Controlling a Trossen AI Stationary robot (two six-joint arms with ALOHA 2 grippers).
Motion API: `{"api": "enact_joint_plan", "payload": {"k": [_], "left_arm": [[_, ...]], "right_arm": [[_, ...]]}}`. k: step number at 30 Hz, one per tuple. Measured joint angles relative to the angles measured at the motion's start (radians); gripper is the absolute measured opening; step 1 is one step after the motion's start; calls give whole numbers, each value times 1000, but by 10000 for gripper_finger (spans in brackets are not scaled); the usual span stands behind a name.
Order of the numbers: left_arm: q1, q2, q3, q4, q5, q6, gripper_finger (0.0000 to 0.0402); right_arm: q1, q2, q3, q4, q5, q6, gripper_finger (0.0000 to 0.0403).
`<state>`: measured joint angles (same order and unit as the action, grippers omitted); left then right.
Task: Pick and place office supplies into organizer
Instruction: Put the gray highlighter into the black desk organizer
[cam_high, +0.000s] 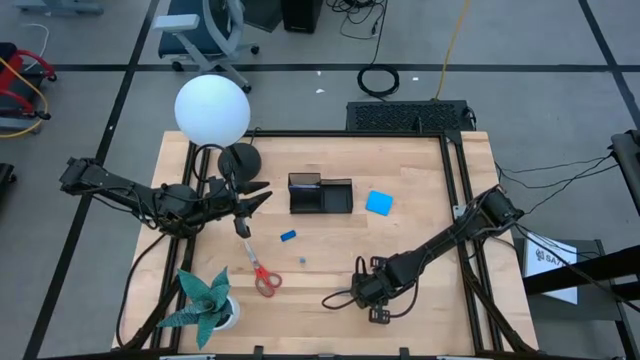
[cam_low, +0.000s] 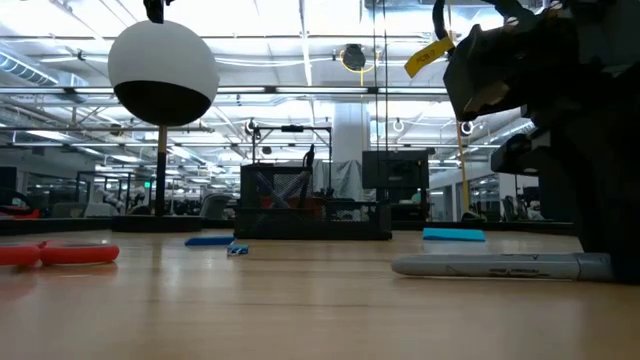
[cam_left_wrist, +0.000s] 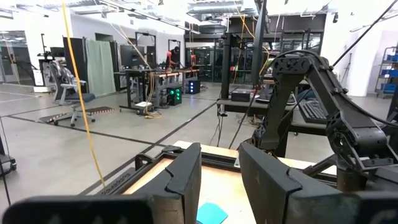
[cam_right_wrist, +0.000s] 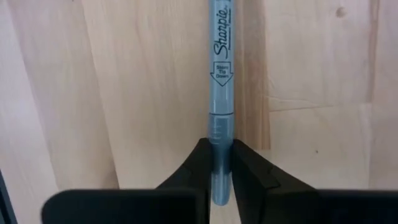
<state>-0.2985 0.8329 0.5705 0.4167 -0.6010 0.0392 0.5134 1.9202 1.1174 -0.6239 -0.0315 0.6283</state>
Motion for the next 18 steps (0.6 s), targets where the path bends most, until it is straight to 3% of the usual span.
{"api": "enact_joint_plan", "payload": {"k": [9, 18], "left_arm": [[0, 0, 0, 0, 0, 1, 118], [0, 0, 0, -1, 0, 6, 118]], "right_arm": [[-45, -36, -3, 19, -67, -73, 28], [-103, -204, -5, 26, -16, -119, 28]]}}
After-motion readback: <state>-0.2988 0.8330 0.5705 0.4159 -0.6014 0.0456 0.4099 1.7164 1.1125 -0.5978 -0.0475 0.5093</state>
